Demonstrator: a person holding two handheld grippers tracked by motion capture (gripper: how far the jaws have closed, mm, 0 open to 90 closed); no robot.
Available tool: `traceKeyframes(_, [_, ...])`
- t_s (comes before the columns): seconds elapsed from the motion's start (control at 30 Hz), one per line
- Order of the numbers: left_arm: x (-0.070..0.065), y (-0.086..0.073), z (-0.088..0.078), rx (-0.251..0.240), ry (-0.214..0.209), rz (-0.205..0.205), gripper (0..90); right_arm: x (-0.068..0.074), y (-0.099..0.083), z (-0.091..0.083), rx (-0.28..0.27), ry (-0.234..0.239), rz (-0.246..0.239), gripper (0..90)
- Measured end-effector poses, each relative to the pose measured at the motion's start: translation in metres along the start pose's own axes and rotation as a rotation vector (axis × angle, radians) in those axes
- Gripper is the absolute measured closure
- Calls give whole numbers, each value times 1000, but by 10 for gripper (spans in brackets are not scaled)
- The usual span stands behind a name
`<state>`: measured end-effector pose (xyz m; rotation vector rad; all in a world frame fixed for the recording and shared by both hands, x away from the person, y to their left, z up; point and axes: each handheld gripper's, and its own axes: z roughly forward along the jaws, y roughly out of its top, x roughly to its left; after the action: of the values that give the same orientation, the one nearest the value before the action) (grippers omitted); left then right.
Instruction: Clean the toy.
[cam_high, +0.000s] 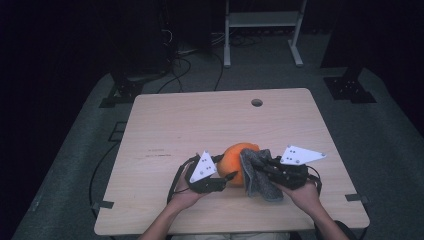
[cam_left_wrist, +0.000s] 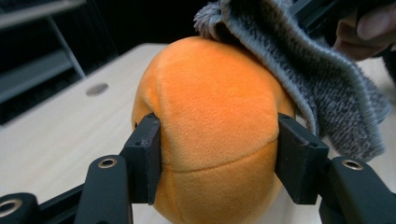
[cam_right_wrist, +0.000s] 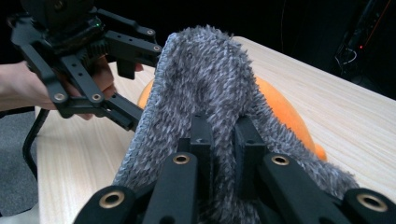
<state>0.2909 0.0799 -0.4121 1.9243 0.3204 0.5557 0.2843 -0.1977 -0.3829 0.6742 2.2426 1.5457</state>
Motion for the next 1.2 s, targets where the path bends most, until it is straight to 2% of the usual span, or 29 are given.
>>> traceKeyframes(0.03, [-2,-5,1,24,-5,52,402,1,-2,-1,5,3,-2,802])
traceKeyframes(0.1, [-7,-17,7,115,-61,127,392,3,-11,0,40,18,1,802])
traceKeyframes(0.13, [-10,-23,6,107,-75,162,392,3,-16,2,59,30,8,802])
traceKeyframes(0.2, [-11,-25,3,108,-74,168,393,1,-21,2,61,47,42,801])
traceKeyframes(0.33, [-8,-28,0,105,-80,150,384,-12,-8,-1,11,6,52,801])
traceKeyframes(0.37, [-8,-28,0,105,-82,144,374,-17,-5,1,13,-7,52,802])
traceKeyframes(0.4, [-6,-27,0,109,-90,129,349,-21,-4,6,26,-14,49,802])
traceKeyframes(0.43, [-4,-27,1,105,-92,93,298,-22,-5,12,53,-18,44,802])
traceKeyframes(0.5, [4,-25,1,98,-120,-44,180,-21,-10,24,99,-1,39,802])
traceKeyframes(0.53, [8,-25,1,103,-133,-115,136,-19,-12,27,103,9,38,802])
traceKeyframes(0.6, [13,-26,4,113,-144,-223,105,-17,-11,27,102,16,34,802])
traceKeyframes(0.63, [13,-26,6,123,-149,-236,112,-16,-10,26,107,10,34,802])
traceKeyframes(0.67, [12,-26,7,132,-141,-222,134,-16,-10,26,108,11,36,802])
traceKeyframes(0.73, [9,-25,6,135,-126,-163,248,-12,-9,26,104,6,27,804])
traceKeyframes(0.77, [9,-25,6,142,-120,-147,277,-9,-8,26,98,12,17,804])
traceKeyframes(0.83, [7,-25,6,143,-115,-104,328,2,-1,29,86,49,-21,805])
traceKeyframes(0.9, [5,-24,5,155,-110,-72,340,12,4,33,83,90,-41,804])
traceKeyframes(0.97, [4,-24,4,158,-110,-60,345,18,8,37,98,90,-82,804])
traceKeyframes(1.03, [6,-26,3,131,-131,-105,339,13,6,36,108,70,-69,805])
traceKeyframes(1.13, [13,-25,7,103,-179,-211,261,-3,1,26,122,-6,-32,806])
traceKeyframes(1.17, [14,-24,9,101,-195,-229,252,-6,-1,23,125,-19,-8,806])
traceKeyframes(1.2, [14,-23,11,104,-188,-236,252,-6,-1,22,123,-17,-2,806])
